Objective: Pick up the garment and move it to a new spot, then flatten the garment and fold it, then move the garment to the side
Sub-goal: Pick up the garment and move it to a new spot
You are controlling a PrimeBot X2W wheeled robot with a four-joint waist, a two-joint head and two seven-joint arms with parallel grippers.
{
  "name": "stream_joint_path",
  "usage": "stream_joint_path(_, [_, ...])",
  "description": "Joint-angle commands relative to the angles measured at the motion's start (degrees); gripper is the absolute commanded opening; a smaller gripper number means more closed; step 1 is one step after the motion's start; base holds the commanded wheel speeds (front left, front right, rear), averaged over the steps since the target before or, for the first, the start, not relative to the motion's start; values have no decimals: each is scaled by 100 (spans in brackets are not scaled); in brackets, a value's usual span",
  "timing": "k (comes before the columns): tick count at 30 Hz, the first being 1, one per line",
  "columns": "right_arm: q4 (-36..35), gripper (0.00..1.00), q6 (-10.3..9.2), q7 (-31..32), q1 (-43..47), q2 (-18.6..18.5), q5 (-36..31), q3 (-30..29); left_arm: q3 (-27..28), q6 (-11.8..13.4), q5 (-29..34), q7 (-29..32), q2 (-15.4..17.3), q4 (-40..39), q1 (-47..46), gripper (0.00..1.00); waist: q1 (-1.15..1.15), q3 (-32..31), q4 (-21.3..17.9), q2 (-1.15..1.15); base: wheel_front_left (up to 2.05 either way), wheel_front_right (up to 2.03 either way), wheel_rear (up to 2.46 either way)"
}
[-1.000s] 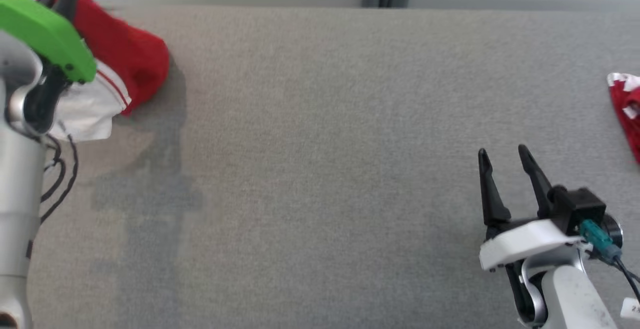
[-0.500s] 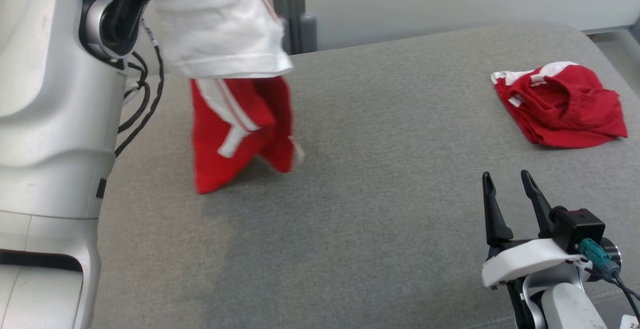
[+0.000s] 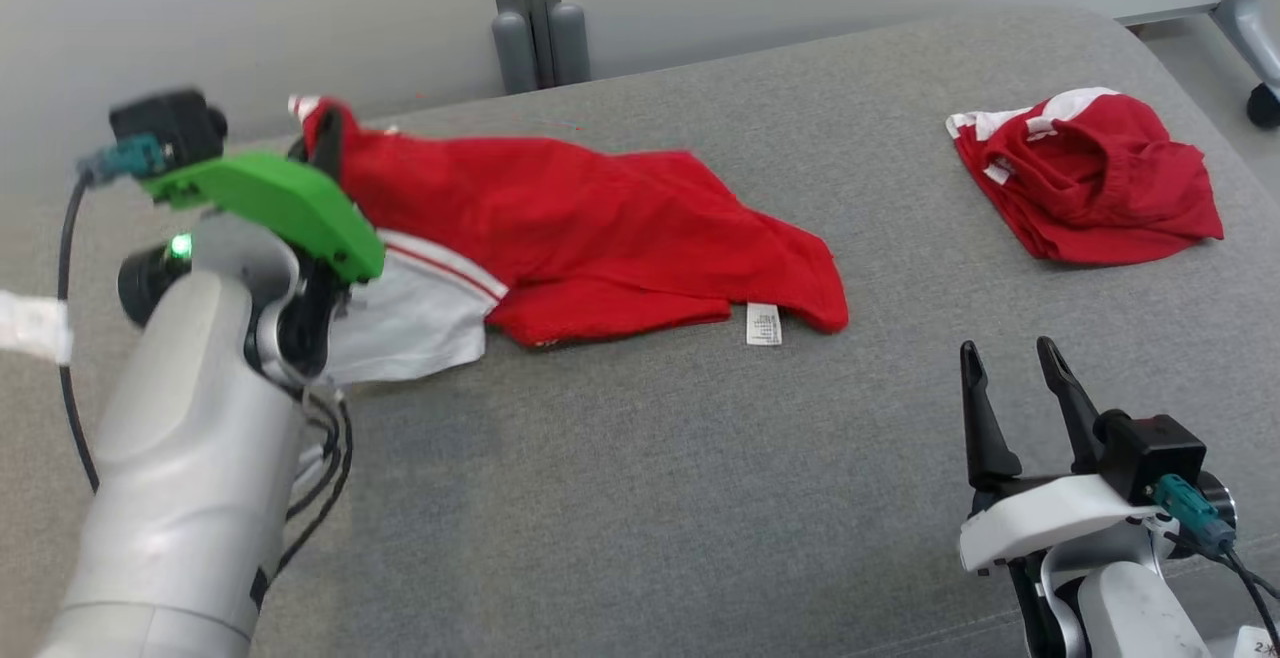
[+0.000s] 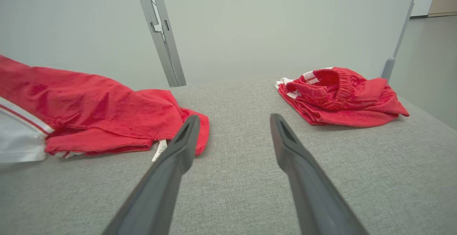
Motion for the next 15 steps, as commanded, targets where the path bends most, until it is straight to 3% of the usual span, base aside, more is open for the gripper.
stream_joint_path(1, [17, 100, -10, -40, -94, -10, 30, 48, 59, 89, -19, -112, 75, 167, 184, 0, 0, 210, 120, 0, 0, 0, 0])
stream_joint_path(5, [67, 100, -10, -65, -219, -12, 36, 179, 85, 314, 120, -668, 101, 740, 495, 0, 0, 407, 159, 0, 0, 0, 0])
stream_joint_path(11, [67, 100, -11, -82, -321, -13, 17, 281, 97, 231, 171, -1353, -51, 1144, 374, 0, 0, 671, 192, 0, 0, 0, 0])
stream_joint_path(15, [48, 100, -10, -94, -405, -12, -5, 345, 94, 313, 293, -1656, -82, 1352, 193, 0, 0, 850, 182, 0, 0, 0, 0])
